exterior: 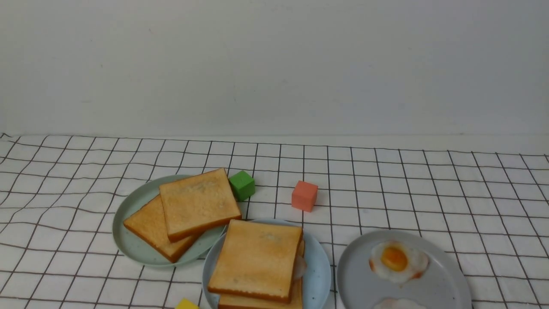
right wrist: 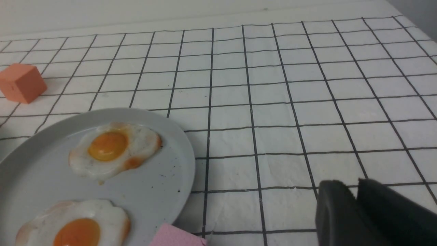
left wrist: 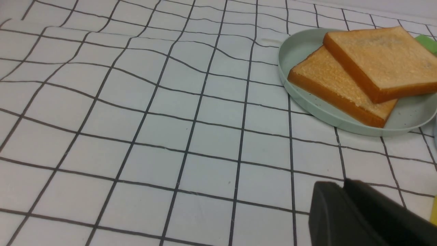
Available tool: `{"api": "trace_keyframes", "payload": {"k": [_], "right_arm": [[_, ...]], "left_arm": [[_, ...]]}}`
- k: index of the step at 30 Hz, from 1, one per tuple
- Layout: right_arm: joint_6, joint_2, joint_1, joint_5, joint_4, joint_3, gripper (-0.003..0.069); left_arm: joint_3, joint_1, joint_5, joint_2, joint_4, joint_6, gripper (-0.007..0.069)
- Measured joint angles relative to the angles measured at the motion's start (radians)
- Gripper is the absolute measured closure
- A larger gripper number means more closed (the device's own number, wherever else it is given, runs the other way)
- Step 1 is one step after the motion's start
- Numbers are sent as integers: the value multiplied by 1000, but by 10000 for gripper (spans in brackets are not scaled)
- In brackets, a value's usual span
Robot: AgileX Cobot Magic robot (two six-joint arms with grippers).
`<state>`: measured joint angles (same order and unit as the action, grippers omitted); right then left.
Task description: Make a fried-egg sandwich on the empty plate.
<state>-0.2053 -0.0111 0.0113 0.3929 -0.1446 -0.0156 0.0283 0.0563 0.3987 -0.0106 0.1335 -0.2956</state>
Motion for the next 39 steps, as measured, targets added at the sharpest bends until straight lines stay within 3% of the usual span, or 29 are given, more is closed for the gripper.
{"api": "trace_keyframes", "payload": {"k": [39], "right_arm": [[1, 0, 0, 0, 0, 0, 500]], "left_arm": [[0, 0, 0, 0, 0, 0, 539]]}}
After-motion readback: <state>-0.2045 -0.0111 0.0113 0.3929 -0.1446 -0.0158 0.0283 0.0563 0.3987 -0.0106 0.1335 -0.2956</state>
